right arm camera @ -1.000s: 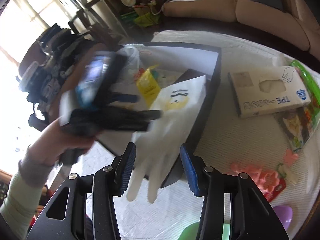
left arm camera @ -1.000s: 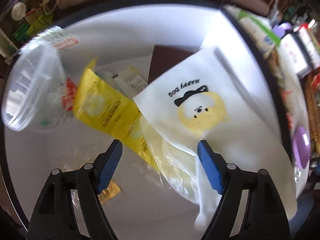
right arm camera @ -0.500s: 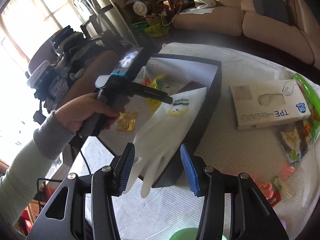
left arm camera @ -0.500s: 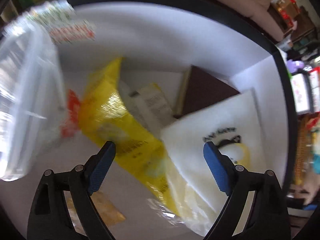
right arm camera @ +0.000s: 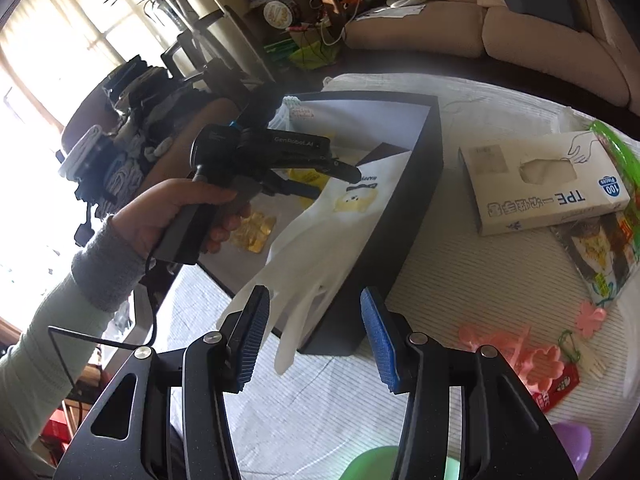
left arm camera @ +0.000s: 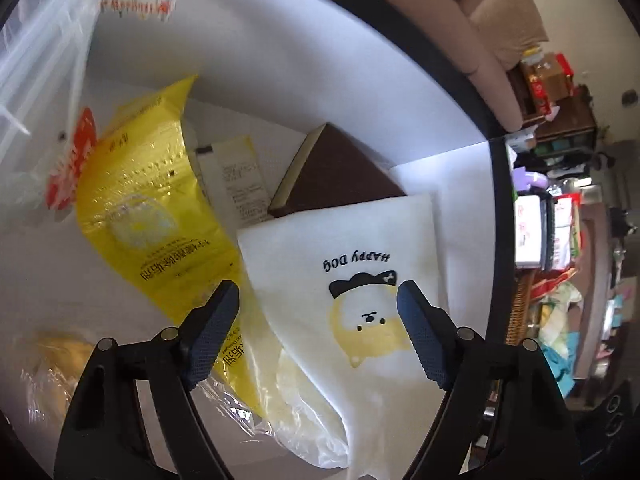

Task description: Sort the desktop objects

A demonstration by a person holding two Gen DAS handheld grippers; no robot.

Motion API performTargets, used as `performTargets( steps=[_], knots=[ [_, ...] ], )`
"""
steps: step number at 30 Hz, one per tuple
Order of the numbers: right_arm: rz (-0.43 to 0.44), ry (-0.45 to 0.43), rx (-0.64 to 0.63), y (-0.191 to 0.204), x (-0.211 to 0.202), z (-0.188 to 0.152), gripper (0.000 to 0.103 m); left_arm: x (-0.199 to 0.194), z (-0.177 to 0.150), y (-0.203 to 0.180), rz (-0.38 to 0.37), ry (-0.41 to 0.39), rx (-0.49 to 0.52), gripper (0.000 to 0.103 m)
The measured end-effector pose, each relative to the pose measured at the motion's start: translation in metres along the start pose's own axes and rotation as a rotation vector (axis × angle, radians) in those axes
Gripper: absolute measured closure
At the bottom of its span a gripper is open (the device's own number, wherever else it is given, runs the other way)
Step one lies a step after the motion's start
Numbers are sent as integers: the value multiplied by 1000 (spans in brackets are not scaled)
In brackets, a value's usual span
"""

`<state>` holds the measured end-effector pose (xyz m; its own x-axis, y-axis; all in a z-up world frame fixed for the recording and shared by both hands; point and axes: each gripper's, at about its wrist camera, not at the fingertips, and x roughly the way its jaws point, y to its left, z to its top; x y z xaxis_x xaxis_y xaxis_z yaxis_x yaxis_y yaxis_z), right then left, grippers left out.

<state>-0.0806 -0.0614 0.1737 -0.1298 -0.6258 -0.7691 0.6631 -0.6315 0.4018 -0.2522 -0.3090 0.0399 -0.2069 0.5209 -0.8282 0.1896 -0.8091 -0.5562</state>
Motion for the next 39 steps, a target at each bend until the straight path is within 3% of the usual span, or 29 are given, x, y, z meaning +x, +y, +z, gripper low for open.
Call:
performTargets(
  steps=[1, 2, 4, 5, 10, 12, 13, 14, 15, 21, 26, 28, 29, 30, 32, 33, 34, 36, 39],
  knots=[
    [1, -3, 0, 0, -2, -1, 53, 0, 10, 2, -11, 0, -11, 25],
    [2, -6, 1, 0, -4, -2, 53, 4, 18, 4, -13, 1, -26, 33],
    [1, -8, 0, -1, -6, -3, 53, 5, 22, 14, 21, -12, -53, 73],
    [-1, -10, 3, -2, -6, -3, 53, 4, 23, 20, 33, -22, -68, 84],
    [0, -7, 16, -7, -7, -8, 53, 6, 26, 21, 13, -24, -70, 82],
    [-2, -11, 27, -11, -6, -9, 53, 5, 27, 23, -26, -40, -89, 67],
    [1, -12, 36, -13, -6, -10, 53, 6, 27, 23, -28, -43, -78, 67],
    [3, -14, 45, -15, -5, -10, 53, 7, 28, 20, -14, -49, -59, 75],
    [6, -15, 53, -16, -5, -11, 52, 9, 28, 17, 6, -57, -36, 102],
    [8, -4, 44, -13, -3, -14, 52, -9, 38, 3, -38, -158, 10, 102],
    [7, -16, 56, -16, -2, -13, 51, -38, 65, -24, -79, -300, 78, 102],
    [9, -13, 60, -18, 0, -12, 51, -34, 77, -29, -92, -286, 71, 101],
    [9, -13, 59, -18, 0, -12, 51, -26, 83, -29, -83, -240, 57, 100],
    [11, -15, 59, -17, 1, -12, 51, -16, 85, -28, -25, -196, 45, 97],
    [13, -19, 60, -17, -1, -11, 51, -4, 81, -24, 105, -143, 33, 98],
    [12, -22, 58, -17, -2, -11, 51, -4, 76, -22, 134, -138, 34, 94],
    [10, -26, 53, -16, -3, -11, 51, -8, 70, -23, 143, -152, 43, 92],
    [5, -31, 40, -15, -6, -12, 51, -30, 53, -26, 158, -226, 79, 77],
    [0, -31, 34, -16, -6, -16, 51, -62, 20, -44, 78, -325, 157, 71]
  ],
)
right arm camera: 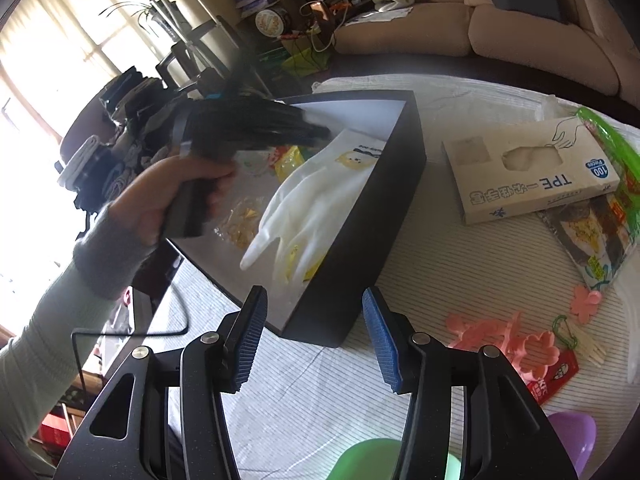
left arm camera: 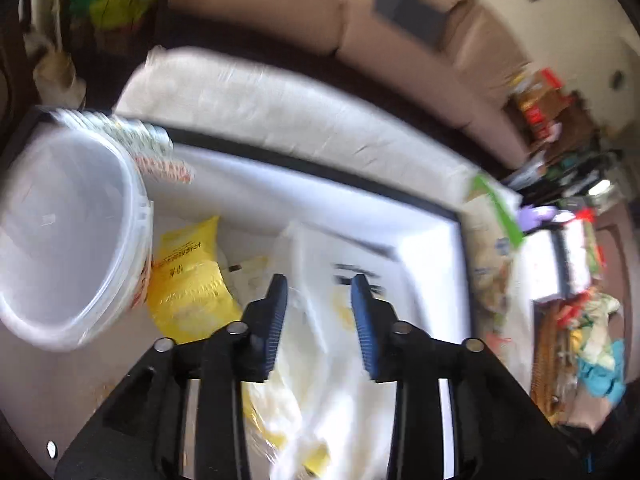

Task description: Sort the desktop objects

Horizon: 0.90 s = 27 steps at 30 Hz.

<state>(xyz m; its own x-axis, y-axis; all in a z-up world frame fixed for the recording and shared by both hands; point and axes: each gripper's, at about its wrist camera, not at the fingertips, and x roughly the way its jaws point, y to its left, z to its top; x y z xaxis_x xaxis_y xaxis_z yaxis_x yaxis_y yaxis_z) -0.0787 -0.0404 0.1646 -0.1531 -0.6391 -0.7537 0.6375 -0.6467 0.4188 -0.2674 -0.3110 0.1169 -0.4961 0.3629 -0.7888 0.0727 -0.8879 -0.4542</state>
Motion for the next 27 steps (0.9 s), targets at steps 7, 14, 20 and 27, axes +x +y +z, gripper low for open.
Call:
performTargets(
  steps=[7, 14, 20, 27],
  knots=[
    [-8, -3, 31, -3, -10, -15, 51, 66, -41, -44, 76, 317, 141, 77],
    [-57, -65, 75, -16, -64, -31, 50, 67, -32, -26, 20, 344, -61, 79],
    [-212, -91, 63, -44, -111, -57, 43, -16, -40, -64, -66, 114, -29, 36],
    [-422, -142, 136, -109, -146, -99, 42, -42, -89, -169, -145, 7, 198, 27]
  ],
)
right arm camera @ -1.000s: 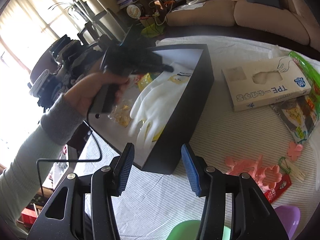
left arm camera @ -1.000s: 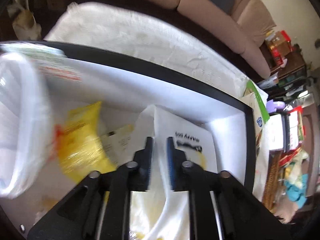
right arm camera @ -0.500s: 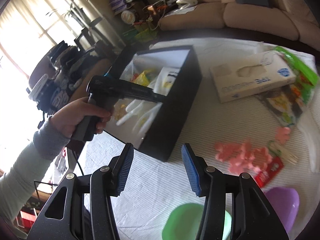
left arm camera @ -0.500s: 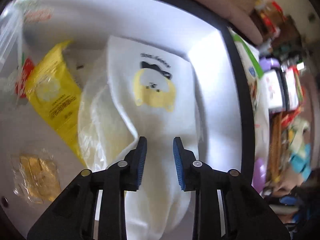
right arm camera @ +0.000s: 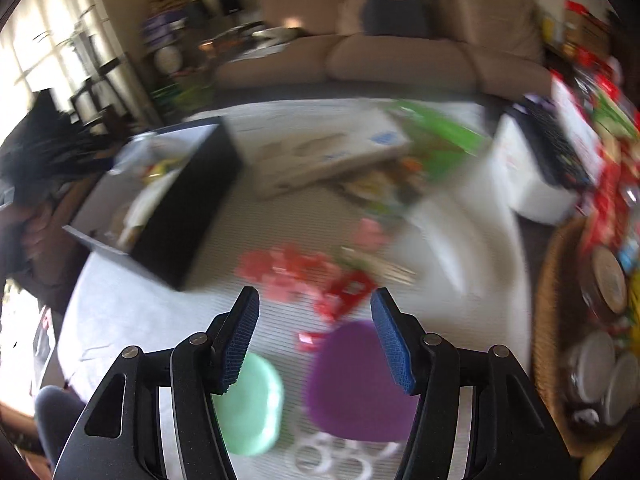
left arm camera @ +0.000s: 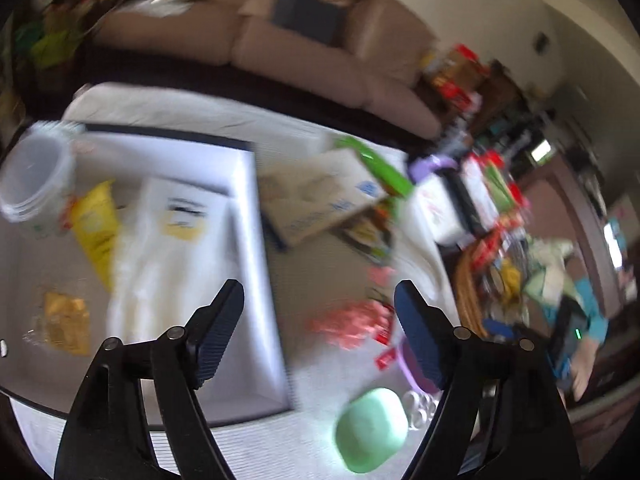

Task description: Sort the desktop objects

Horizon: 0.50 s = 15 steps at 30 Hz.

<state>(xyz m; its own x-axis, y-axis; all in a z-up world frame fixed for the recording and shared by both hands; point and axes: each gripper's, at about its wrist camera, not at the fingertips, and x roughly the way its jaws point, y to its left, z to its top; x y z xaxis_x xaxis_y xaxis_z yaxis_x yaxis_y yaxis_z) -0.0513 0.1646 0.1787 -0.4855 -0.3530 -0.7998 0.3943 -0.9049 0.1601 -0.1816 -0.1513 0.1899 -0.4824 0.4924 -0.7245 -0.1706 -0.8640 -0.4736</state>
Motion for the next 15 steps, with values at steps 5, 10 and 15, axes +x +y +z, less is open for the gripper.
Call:
performTargets(
  steps=[5, 10, 15],
  knots=[
    [-83, -5, 38, -42, 7, -24, 42, 58, -11, -66, -19, 90, 131, 27],
    [-81, -37, 91, -75, 23, -31, 42, 112, -33, -111, -50, 165, 157, 27],
    [-126, -51, 54, -96, 60, -18, 42, 155, -57, -121, -129, 221, 90, 27]
  ],
)
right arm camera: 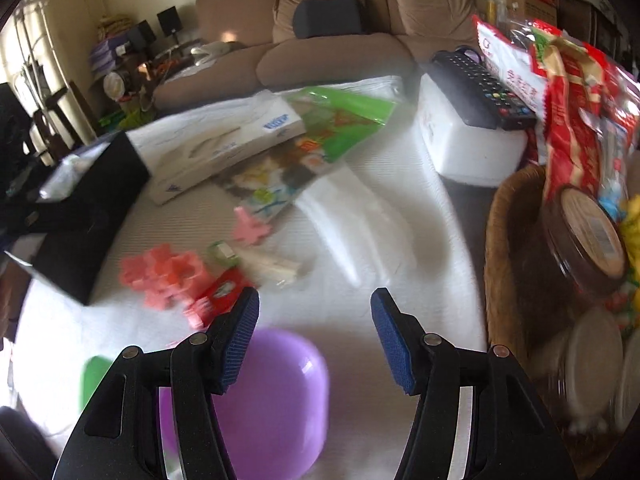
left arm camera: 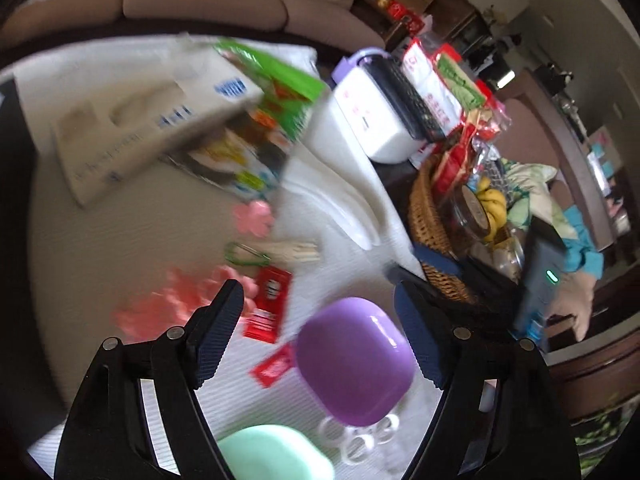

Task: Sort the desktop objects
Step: 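Grasp the white plastic item beside the purple bowl with the right tool, then lift the white rubber glove up off the table with the right tool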

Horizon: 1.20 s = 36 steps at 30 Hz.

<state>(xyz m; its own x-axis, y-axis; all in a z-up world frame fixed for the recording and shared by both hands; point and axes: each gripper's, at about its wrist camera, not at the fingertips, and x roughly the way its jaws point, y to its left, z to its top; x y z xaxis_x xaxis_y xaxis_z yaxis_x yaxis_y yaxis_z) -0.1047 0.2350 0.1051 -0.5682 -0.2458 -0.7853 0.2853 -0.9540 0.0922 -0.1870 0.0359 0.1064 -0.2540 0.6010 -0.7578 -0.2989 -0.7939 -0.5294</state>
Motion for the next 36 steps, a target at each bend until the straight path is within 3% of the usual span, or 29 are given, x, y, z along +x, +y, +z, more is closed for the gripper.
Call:
performTargets(
  steps=[6, 7, 9, 11, 13, 15, 19, 21, 26, 28, 30, 32, 34, 35, 36],
  knots=[
    [-84, 91, -183, -7, 80, 39, 42, 12, -39, 17, 11, 9, -13, 27],
    [-89, 122, -209, -7, 93, 43, 38, 12, -45, 22, 20, 10, -18, 27],
    [-85, 199, -249, -6, 119, 49, 36, 11, -55, 32, 16, 10, -46, 27],
    [-49, 207, -243, -9, 126, 53, 37, 9, -61, 43, -10, 9, -91, 27],
    [-31, 213, -223, -13, 125, 53, 81, 6, -63, 51, -50, -7, -141, 27],
    [62, 198, -153, -23, 115, 51, 90, 6, -66, 56, -102, -18, -186, 27],
    [263, 154, 27, -37, 77, 49, 94, 10, -63, 48, -200, -37, -238, 27],
    [381, 126, 85, -37, 50, 47, 94, 13, -57, 42, -295, -62, -271, 26],
    [585, 18, 132, -30, -31, 45, 98, 40, -32, 45, -604, -87, -509, 20],
    [603, -12, 132, -26, -60, 44, 98, 53, -23, 46, -563, -65, -564, 20],
    [546, -9, 111, -19, -78, 40, 98, 66, -17, 44, -430, 4, -587, 20],
    [436, 6, 70, -19, -91, 30, 97, 70, -12, 38, -316, 52, -524, 20],
    [329, 25, 23, -21, -93, 20, 83, 72, -9, 35, -243, 74, -486, 20],
    [321, 40, 27, -23, -87, 15, 77, 76, -7, 34, -243, 82, -481, 20],
    [324, 56, 42, -25, -78, 8, 64, 80, -7, 34, -239, 94, -478, 20]
  ],
)
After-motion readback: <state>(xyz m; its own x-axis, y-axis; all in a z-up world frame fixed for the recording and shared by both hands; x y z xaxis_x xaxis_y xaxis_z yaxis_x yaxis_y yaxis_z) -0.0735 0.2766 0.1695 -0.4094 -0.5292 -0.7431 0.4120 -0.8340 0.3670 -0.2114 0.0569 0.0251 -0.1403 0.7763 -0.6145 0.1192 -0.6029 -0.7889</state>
